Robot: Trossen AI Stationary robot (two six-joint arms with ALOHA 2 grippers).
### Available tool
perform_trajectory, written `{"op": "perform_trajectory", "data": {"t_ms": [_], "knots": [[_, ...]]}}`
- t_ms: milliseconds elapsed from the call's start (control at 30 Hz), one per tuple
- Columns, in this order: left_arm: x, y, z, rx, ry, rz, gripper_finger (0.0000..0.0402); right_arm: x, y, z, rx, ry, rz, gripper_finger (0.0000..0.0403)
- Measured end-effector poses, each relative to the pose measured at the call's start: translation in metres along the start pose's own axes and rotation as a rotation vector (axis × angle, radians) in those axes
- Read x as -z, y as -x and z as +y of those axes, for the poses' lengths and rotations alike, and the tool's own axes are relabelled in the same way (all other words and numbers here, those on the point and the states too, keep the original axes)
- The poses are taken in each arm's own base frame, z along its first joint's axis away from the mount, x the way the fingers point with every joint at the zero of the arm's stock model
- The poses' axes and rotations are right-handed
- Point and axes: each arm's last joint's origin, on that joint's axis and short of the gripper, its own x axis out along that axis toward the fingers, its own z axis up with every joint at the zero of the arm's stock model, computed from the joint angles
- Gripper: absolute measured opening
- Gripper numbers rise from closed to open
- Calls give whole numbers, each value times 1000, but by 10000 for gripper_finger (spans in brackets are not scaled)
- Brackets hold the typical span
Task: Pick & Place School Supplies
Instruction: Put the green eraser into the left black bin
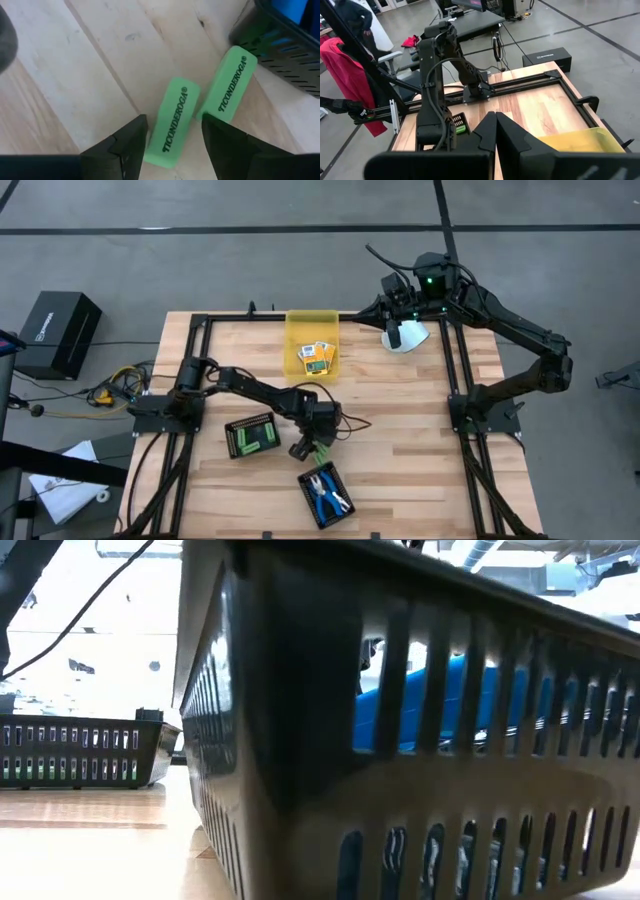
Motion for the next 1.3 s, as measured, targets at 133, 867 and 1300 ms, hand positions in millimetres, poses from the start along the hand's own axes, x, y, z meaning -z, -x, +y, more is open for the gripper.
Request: {"op": "perform_trajectory", "data": {"t_ms": [133,867,1300], "knots": [[2,-4,2,-22,26,12,141,0,0,0,0,-6,0,0],[8,30,16,-197,279,-13,12,0,0,0,-6,-15,0,0],[0,78,23,-252,401,-153,2,-6,0,2,-61,30,-54,0]]}}
